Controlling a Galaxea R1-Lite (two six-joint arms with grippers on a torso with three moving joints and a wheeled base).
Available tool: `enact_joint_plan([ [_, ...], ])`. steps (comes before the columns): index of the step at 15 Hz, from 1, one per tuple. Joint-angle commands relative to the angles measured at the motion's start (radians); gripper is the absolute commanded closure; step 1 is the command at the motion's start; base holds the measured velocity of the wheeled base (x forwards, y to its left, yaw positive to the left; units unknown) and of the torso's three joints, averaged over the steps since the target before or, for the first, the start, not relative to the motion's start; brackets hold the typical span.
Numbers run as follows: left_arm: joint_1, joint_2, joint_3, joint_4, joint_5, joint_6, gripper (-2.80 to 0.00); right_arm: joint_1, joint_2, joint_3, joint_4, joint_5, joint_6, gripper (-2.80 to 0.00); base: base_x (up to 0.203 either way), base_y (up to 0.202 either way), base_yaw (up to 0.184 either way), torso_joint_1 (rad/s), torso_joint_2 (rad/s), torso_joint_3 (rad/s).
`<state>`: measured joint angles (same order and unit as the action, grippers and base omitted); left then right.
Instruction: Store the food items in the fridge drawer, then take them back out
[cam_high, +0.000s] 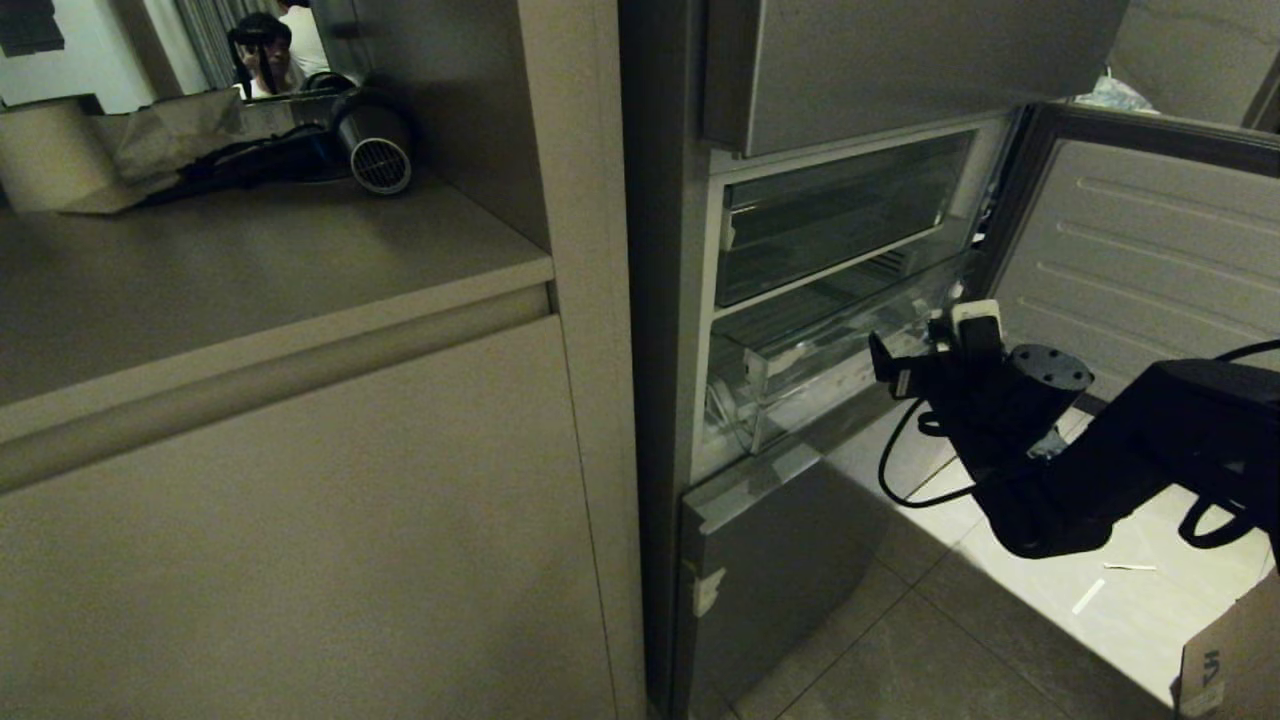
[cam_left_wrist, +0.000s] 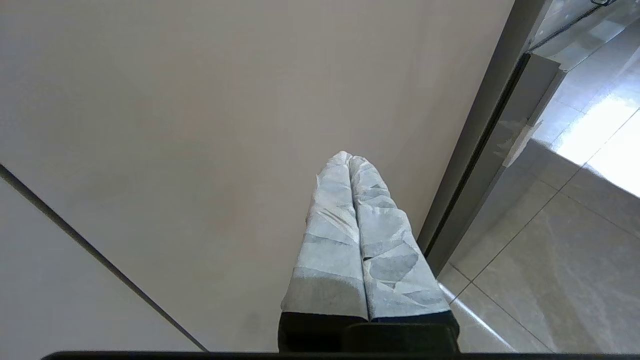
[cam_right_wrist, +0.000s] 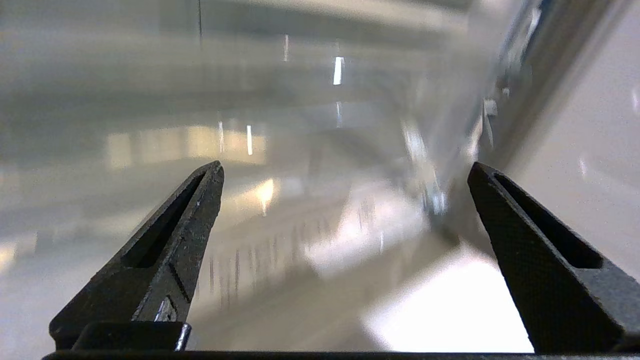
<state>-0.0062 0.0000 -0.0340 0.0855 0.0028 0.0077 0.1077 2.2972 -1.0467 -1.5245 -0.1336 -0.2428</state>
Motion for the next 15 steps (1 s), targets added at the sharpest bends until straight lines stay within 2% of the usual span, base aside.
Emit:
enact_joint_plan([
  [1,0.0,0.002,0.0,0.0,0.0,0.0,0.0,-0.002,-0.098,0.143,-0.006,-0.002,0.0,-2.8,0.0,0.0,0.0,0.0,0.0,0.0],
  [5,0.0,0.002,0.0,0.0,0.0,0.0,0.0,-0.005,-0.225,0.305,-0.006,0.002,0.001,-2.8,0.0,0.0,0.0,0.0,0.0,0.0],
  [8,0.0,0.002,0.0,0.0,0.0,0.0,0.0,-0.005,-0.295,0.29,-0.005,0.007,0.001,-2.8,0.0,0.0,0.0,0.0,0.0,0.0],
  [10,0.0,0.002,0.0,0.0,0.0,0.0,0.0,-0.004,-0.315,0.225,0.071,0.009,0.002,-2.8,0.0,0.0,0.0,0.0,0.0,0.0],
  [11,0.0,0.002,0.0,0.0,0.0,0.0,0.0,-0.003,-0.316,0.183,0.119,0.012,0.002,0.0,0.0,0.0,0.0,0.0,0.0,0.0],
  [14,0.0,0.002,0.0,0.0,0.0,0.0,0.0,-0.001,-0.317,0.029,0.319,0.049,0.009,0.0,0.0,0.0,0.0,0.0,0.0,0.0],
  [15,0.0,0.002,0.0,0.0,0.0,0.0,0.0,0.0,-0.317,-0.029,0.438,0.065,0.02,0.0,0.0,0.0,0.0,0.0,0.0,0.0],
])
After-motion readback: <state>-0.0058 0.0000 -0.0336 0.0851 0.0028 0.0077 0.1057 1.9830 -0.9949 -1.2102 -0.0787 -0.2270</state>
